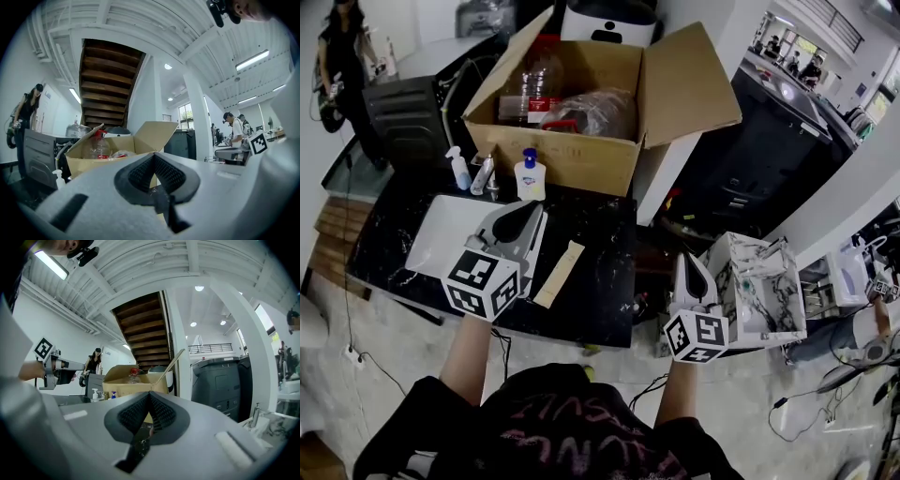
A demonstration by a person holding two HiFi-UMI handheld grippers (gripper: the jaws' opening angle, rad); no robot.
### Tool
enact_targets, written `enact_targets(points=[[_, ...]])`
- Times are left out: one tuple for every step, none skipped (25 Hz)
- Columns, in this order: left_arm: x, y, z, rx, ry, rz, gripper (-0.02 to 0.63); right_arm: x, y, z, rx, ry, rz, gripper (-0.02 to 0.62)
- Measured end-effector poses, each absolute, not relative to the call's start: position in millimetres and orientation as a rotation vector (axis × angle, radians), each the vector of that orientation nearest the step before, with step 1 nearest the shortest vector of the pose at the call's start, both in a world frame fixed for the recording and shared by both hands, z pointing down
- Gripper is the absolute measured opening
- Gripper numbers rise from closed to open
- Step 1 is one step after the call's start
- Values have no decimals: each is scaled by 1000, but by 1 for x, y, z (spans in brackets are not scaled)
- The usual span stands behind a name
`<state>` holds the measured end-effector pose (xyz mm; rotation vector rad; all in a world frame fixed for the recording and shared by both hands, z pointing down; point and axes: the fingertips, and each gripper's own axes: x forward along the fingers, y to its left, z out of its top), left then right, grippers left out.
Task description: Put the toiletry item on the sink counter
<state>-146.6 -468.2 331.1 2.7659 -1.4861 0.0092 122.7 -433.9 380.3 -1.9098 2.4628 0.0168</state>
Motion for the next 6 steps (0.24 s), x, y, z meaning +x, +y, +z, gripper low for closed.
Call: enact_targets(points=[[-148,-468,332,2761,-1486,5,-2,122,-433,380,-1909,2465,21,12],[-150,-467,333,2754,-1487,4,-2,121,-432,381,-1909,2469,22,12],[-152,-466,333,2748,-1487,4,-2,121,-430,381,-1910,2472,19,12],[-153,-464,334,2743,-1487,5,-2,122,-428,382,-1913,2473,15,12],[-153,-463,335,2739,-1487,6,-2,122,-426,382,-1916,2474,10,12],[-154,-461,336,2735,-1486,7,-2,123,-424,383,-1919,2474,6,12]])
